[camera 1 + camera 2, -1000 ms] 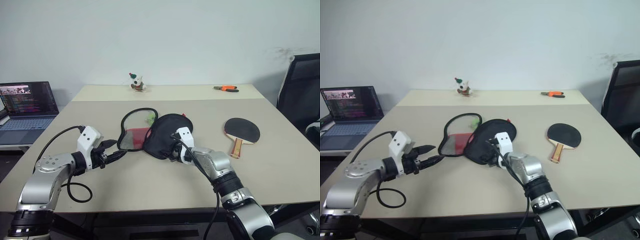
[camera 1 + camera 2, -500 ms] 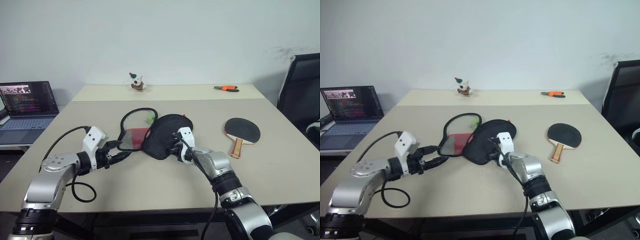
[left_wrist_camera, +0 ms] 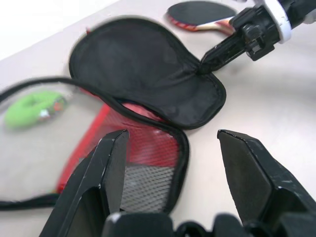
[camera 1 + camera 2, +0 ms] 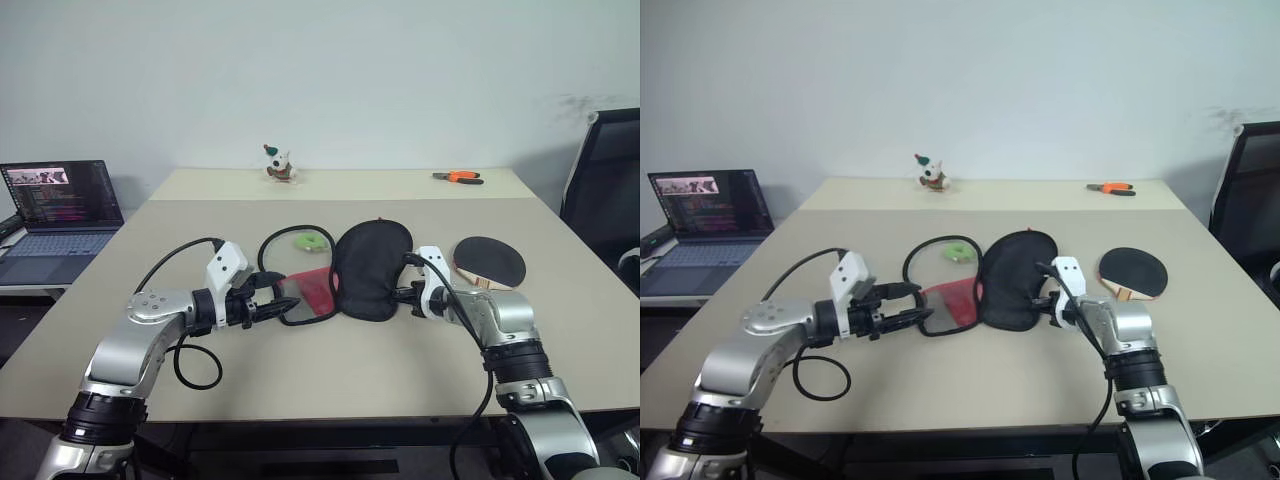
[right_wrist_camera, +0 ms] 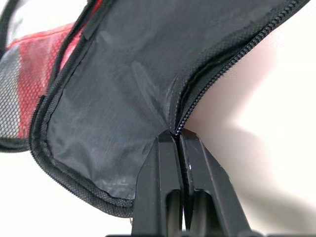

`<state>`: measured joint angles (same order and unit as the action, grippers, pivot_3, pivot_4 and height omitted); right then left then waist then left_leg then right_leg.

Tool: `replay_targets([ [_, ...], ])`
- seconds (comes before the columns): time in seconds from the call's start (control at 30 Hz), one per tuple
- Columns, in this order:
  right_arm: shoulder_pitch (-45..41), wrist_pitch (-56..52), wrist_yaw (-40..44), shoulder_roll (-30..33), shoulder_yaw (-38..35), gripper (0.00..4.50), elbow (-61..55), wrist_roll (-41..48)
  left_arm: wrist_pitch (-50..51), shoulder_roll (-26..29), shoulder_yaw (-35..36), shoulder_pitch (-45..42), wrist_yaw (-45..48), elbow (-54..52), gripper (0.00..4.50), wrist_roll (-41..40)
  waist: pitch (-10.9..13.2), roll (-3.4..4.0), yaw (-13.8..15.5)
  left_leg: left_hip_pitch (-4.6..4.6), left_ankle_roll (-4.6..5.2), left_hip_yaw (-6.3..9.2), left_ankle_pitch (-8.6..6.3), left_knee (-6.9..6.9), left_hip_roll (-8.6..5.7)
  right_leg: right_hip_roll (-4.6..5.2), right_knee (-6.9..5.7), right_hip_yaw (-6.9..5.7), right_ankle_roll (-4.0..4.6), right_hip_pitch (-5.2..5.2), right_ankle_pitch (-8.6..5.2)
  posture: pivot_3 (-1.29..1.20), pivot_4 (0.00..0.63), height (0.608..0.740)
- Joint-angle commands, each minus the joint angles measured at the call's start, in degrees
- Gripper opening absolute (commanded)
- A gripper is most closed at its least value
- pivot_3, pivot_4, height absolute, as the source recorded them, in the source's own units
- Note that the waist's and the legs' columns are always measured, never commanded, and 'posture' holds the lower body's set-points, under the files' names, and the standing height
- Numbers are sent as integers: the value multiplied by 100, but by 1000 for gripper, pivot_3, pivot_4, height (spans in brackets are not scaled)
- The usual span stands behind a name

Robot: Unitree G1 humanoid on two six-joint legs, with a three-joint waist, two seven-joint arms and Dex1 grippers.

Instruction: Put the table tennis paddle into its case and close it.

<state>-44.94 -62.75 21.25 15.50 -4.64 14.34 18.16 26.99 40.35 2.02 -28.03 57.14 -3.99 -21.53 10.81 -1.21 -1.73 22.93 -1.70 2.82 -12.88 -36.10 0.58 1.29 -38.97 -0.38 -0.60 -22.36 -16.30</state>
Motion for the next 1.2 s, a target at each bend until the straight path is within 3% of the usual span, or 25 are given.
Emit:
replay_targets([
  [0.03,90,-288,18,212,-207,20,-385,149,-153,-22,-48,-205,147,-25,3128,-59,0,0,-1,0,0,0,0,0,0,0,1,1,0,0,0,0,150,740],
  [0.3,155,-127,272,790,51,20,-344,20,-299,-19,-110,-313,241,176,3128,14,0,0,0,2,0,-10,0,0,-1,-1,3,-1,0,0,-1,0,150,740],
  [0.73,-618,769,608,1044,305,20,1107,-377,-378,-17,-116,-210,190,161,3128,67,1,0,-7,1,0,-14,0,0,0,-2,3,-1,0,0,-1,0,150,740],
  [0.87,-783,945,651,1096,302,931,1325,-478,-374,-23,-119,-182,175,134,3128,73,1,1,-5,2,0,-16,0,0,0,-2,4,0,0,0,-1,0,150,740],
  [1.1,-758,842,651,1275,126,3307,1005,-419,-355,-46,-121,-163,177,111,3128,42,1,1,-6,2,0,-15,0,1,0,-2,5,0,0,0,-1,0,150,740],
  [1.2,-704,596,212,1329,-286,4288,572,-383,-351,-60,-128,-197,199,119,3128,24,3,4,0,3,0,-15,0,1,0,-2,4,0,0,0,-1,0,150,740],
])
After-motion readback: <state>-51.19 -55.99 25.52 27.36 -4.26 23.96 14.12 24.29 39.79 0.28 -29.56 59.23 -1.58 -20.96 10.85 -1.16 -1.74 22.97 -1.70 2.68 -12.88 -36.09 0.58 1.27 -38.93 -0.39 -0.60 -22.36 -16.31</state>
